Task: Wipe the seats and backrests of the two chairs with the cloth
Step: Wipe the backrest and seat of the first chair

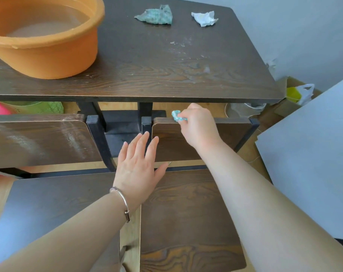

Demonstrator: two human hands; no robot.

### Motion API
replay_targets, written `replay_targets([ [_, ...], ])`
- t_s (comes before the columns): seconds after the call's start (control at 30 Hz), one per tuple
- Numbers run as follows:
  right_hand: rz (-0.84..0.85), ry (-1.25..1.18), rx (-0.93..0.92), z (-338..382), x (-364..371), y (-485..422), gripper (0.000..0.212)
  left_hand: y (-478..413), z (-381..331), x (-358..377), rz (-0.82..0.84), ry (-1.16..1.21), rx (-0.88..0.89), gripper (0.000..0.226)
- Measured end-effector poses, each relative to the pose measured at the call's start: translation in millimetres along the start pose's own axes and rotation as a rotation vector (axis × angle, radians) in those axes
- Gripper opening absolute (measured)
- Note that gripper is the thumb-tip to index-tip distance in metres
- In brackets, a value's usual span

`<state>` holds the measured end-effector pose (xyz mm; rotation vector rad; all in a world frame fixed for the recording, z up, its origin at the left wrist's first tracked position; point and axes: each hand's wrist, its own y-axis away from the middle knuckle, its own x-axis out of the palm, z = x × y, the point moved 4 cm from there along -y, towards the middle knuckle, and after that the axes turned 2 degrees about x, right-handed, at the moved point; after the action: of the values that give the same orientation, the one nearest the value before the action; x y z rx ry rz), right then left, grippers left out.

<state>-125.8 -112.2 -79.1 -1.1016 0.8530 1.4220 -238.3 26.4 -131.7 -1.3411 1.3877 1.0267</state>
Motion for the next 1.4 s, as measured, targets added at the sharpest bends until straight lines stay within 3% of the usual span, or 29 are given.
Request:
replay_targets([
  [0.17,-0.027,0.052,0.087,-74.5,-35.7,-2.0,0.028,-10.1,-33.1,1.9,-0.026,0.024,0.037,0.068],
  [0.3,-0.049,0.08,0.325,-146.9,-62.5,-8.7,0.025,-15.1,-47.6,1.4,-0.015,0.043,0.041,0.072],
  [0.43,-0.058,0.019,0.453,-154.7,-64.2,-13.8,0.021,-12.4,-47.1,7.5,-0.005,0.031,0.042,0.069],
  [0.5,-0.031,-0.012,0.422,-124.2,-52.3,-17.8,0.017,-10.0,-44.2,11.8,-0.001,0.025,0.034,0.067],
  [0.6,0.065,-0.035,0.231,-57.6,-22.0,-22.2,0.014,-8.8,-41.4,18.5,0.006,0.012,0.012,0.067],
  [0.73,0.083,-0.035,0.074,-21.7,-7.3,-21.2,0.028,-11.2,-47.3,20.0,0.005,-0.005,0.007,0.069],
  [0.97,0.056,0.03,0.012,-66.4,-27.0,-14.7,0.031,-18.6,-68.5,20.4,0.011,-0.023,0.013,0.072],
  [1.27,0.055,-0.039,0.208,-196.9,-73.8,-16.4,0.025,-16.8,-90.5,27.5,-0.001,-0.012,0.021,0.069],
  [1.4,0.016,-0.03,0.108,-214.6,-86.5,-21.7,0.025,-16.4,-99.2,34.7,-0.008,-0.017,0.027,0.069],
])
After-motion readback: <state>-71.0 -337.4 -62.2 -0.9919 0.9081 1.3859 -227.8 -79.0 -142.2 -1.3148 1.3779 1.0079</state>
